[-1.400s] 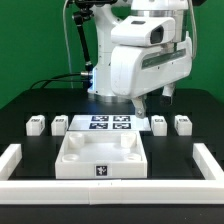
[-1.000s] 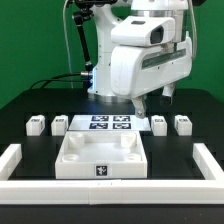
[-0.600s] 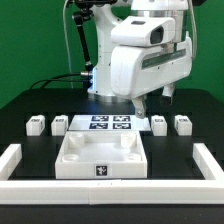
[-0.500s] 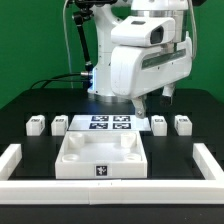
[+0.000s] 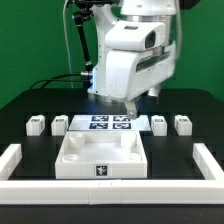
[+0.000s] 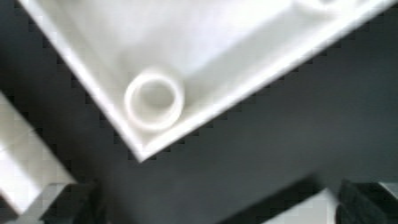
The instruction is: Assemble square table
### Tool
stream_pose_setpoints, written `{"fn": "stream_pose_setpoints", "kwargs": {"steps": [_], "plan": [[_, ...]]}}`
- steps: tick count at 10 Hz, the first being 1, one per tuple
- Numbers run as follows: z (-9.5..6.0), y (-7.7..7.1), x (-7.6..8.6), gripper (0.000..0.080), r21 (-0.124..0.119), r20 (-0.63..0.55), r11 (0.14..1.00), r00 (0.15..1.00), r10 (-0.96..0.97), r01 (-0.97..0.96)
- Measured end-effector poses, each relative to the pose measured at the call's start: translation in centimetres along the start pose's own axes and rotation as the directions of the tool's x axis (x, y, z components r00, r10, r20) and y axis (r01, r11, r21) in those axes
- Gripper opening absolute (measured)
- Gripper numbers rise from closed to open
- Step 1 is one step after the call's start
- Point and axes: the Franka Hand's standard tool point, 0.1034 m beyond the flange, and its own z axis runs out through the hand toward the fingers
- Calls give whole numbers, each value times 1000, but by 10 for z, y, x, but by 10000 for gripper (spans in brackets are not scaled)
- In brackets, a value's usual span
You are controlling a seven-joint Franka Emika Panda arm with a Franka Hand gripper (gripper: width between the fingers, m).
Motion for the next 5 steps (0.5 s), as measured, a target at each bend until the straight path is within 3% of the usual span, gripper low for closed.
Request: {"fn": "stream_pose_setpoints", "kwargs": {"steps": [3, 5], "plan": [[36, -30, -57, 650, -5, -12, 939, 938, -345, 345], [58, -40, -89, 650, 18, -22, 875, 875, -483, 483]]}}
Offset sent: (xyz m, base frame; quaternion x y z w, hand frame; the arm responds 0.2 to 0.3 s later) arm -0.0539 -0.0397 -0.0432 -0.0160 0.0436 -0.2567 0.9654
